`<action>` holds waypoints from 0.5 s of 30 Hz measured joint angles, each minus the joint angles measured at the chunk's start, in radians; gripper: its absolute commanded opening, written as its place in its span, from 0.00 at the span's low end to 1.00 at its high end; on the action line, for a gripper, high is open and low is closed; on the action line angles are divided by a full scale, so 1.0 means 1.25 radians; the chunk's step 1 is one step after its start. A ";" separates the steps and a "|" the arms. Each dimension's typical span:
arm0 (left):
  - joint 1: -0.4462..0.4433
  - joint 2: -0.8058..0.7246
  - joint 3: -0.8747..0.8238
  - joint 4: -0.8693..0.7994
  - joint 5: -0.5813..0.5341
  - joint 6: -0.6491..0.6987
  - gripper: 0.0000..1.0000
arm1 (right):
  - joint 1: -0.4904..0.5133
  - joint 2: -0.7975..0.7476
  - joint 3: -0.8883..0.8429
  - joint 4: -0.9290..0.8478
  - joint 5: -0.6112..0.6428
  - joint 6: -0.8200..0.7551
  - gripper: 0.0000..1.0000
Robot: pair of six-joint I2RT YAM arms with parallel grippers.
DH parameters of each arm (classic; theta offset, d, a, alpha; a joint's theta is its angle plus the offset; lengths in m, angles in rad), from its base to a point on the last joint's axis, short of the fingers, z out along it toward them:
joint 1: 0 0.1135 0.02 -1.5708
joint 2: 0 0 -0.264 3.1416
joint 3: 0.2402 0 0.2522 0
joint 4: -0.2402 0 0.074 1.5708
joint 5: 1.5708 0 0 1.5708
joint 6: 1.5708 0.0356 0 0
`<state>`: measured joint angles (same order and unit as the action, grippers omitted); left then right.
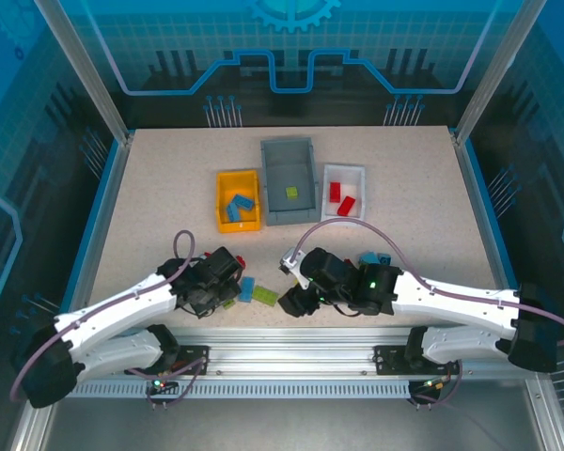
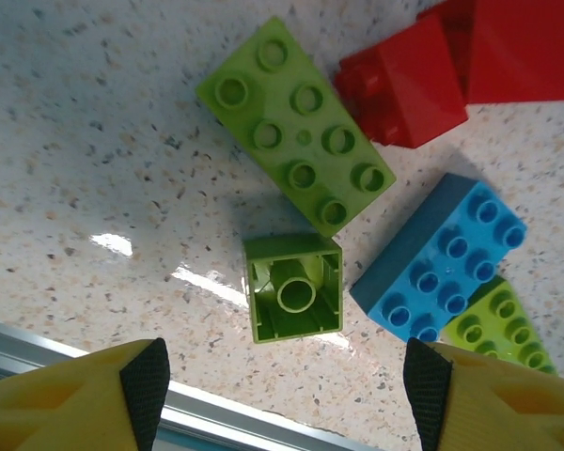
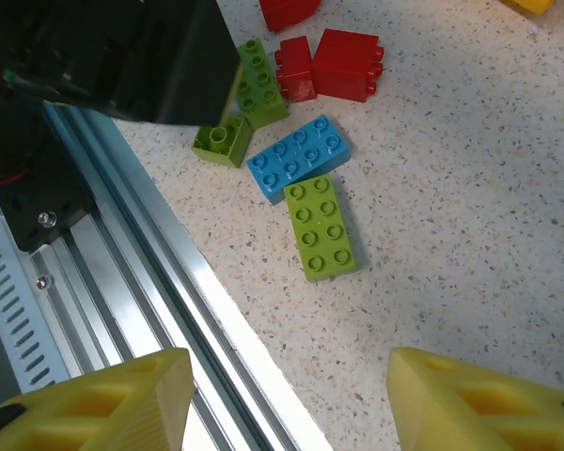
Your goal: Sort the legos into containers by color
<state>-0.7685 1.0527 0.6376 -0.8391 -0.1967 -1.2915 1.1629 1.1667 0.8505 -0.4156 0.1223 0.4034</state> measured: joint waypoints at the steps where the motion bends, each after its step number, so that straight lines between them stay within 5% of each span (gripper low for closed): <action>1: 0.000 0.016 -0.004 0.013 0.007 0.002 0.70 | 0.001 0.004 0.000 0.005 -0.002 0.000 0.60; 15: 0.011 0.102 -0.053 0.120 0.030 0.015 0.51 | 0.008 0.012 0.000 0.056 -0.039 0.008 0.65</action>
<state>-0.7551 1.1797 0.5713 -0.6888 -0.1596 -1.2728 1.1728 1.1820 0.8505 -0.3458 0.0738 0.4129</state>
